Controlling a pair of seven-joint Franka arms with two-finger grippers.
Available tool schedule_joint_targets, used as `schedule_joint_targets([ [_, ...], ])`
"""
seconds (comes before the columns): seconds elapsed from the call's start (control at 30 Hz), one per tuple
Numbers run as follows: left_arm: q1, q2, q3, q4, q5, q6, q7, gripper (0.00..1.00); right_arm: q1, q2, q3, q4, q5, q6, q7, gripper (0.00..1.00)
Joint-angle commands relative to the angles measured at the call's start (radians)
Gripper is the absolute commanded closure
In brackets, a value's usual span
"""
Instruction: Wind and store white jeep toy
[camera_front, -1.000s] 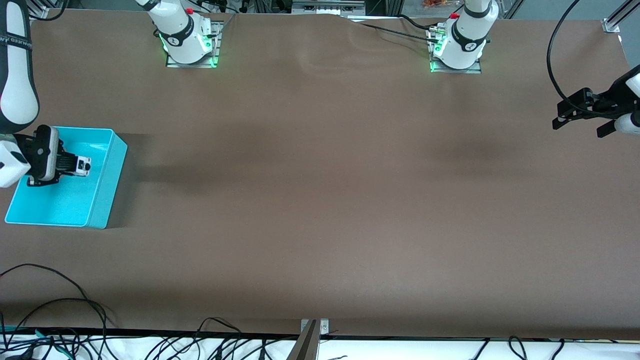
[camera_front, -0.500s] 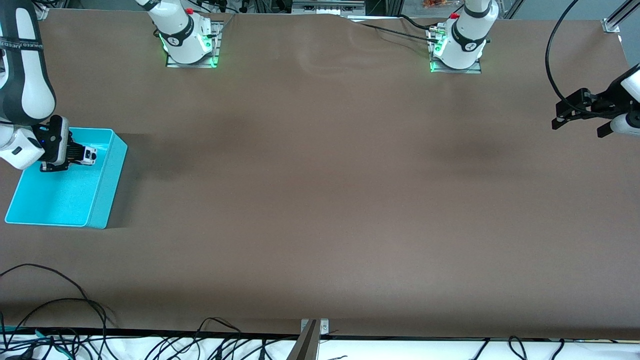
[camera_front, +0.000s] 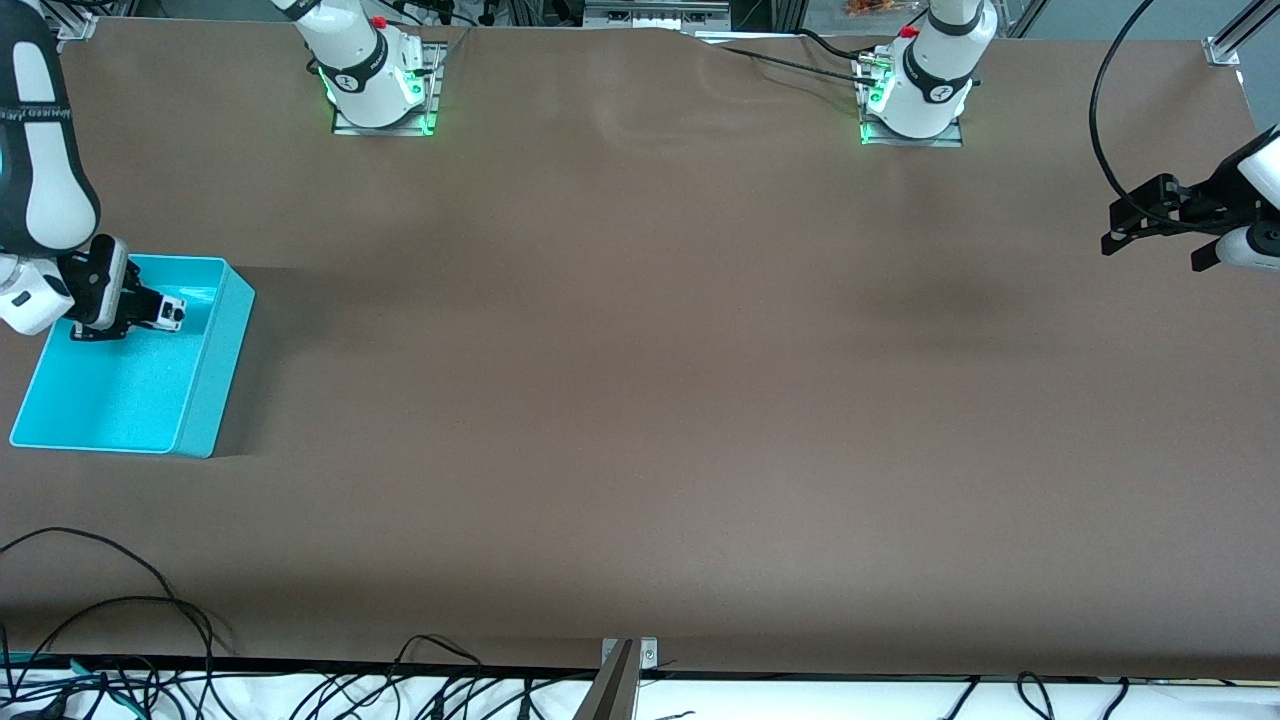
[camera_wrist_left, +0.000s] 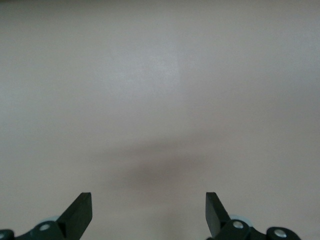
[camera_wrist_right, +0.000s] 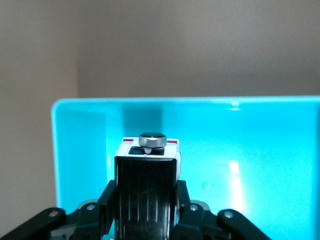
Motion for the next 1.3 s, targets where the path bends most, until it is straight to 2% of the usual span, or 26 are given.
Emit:
schedule_joint_targets([
  [0.0,-0.009,0.016,-0.005,0.036,0.024,-0.03,0.001,0.0,-0.024,0.054,0.003,0.001,0.043,0.05,-0.044,0.8],
  [0.23,-0.011,0.013,-0.031,0.038,0.024,-0.03,0.0,0.0,-0.033,0.087,0.003,0.005,0.043,0.084,-0.062,0.79],
  [0.43,-0.001,0.014,-0.023,0.038,0.024,-0.032,0.001,0.0,-0.045,0.116,0.003,0.005,0.045,0.112,-0.102,0.79],
  [0.73,-0.001,0.014,-0.026,0.038,0.023,-0.053,0.0,0.0,-0.073,0.142,0.003,0.007,0.045,0.112,-0.117,0.67],
  [0.8,-0.001,0.014,-0.025,0.038,0.023,-0.053,0.0,0.0,-0.074,0.143,0.003,0.007,0.045,0.112,-0.119,0.58],
  [0.9,0.0,0.014,-0.025,0.038,0.023,-0.053,0.0,0.0,-0.074,0.148,0.003,0.01,0.046,0.116,-0.119,0.23],
  [0.97,0.0,0.014,-0.023,0.038,0.023,-0.053,0.0,0.0,-0.074,0.151,0.005,0.017,0.045,0.113,-0.119,0.14],
  [1.03,0.0,0.014,-0.023,0.038,0.023,-0.055,0.0,0.0,-0.074,0.151,0.005,0.021,0.046,0.113,-0.119,0.0],
  [1.27,0.0,0.014,-0.025,0.038,0.021,-0.056,0.0,0.0,-0.073,0.15,0.005,0.039,0.046,0.104,-0.122,0.0],
])
